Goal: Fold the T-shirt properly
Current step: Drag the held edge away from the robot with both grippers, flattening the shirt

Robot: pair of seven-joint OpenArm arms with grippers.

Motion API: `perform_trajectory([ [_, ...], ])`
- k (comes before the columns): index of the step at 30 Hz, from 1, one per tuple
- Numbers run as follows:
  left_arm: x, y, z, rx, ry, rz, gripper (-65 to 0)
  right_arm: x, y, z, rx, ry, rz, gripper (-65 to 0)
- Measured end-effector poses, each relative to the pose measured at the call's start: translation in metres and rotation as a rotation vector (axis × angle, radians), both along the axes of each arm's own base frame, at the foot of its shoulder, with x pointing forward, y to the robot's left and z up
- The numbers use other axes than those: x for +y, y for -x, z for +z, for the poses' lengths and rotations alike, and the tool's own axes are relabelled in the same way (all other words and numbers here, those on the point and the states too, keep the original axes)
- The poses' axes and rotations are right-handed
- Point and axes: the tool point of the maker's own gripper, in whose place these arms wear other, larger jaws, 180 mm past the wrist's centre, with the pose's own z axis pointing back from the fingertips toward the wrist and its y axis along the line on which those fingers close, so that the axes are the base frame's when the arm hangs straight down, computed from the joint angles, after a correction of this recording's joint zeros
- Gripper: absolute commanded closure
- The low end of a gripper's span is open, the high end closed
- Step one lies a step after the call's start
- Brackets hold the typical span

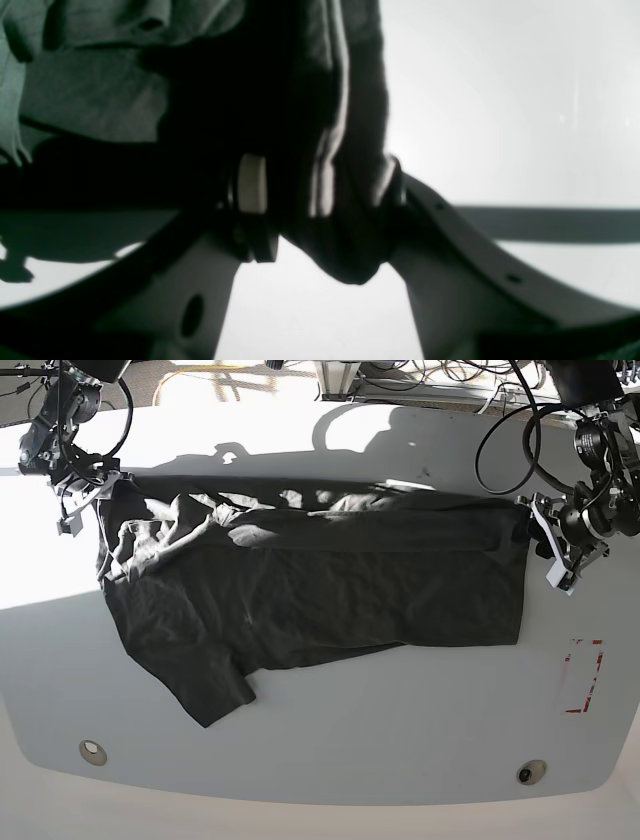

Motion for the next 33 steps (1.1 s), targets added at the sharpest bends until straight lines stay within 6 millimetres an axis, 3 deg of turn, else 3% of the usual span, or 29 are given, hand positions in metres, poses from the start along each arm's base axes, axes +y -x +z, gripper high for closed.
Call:
perform_trajectory([
  [7, 0.008, 0.009, -0.020, 0.070, -0.034, 0.024, -28.6, 0.001, 0.000, 0.000, -0.002, -0.003, 0.003, -16.0],
  [19, -0.006, 0.019, -0.050, 0.149, 0.045, 0.032, -27.2, 0.002, -0.001, 0.000, -0.002, -0.002, 0.007, -16.0],
  [22, -0.008, 0.019, -0.051, 0.155, 0.044, 0.020, -20.7, 0.002, -0.001, 0.000, -0.002, -0.003, 0.008, -16.0],
  [23, -0.009, 0.018, -0.051, 0.151, 0.046, 0.019, -13.1, 0.002, -0.002, 0.000, -0.003, -0.003, 0.008, -15.9],
  [26, -0.011, 0.019, -0.052, 0.152, 0.056, 0.018, 0.0, 0.002, -0.002, 0.000, -0.003, -0.002, 0.008, -15.9],
  [33, -0.013, 0.029, -0.054, 0.155, 0.037, 0.002, -1.4, 0.001, 0.000, 0.000, 0.000, -0.001, 0.007, -15.9],
])
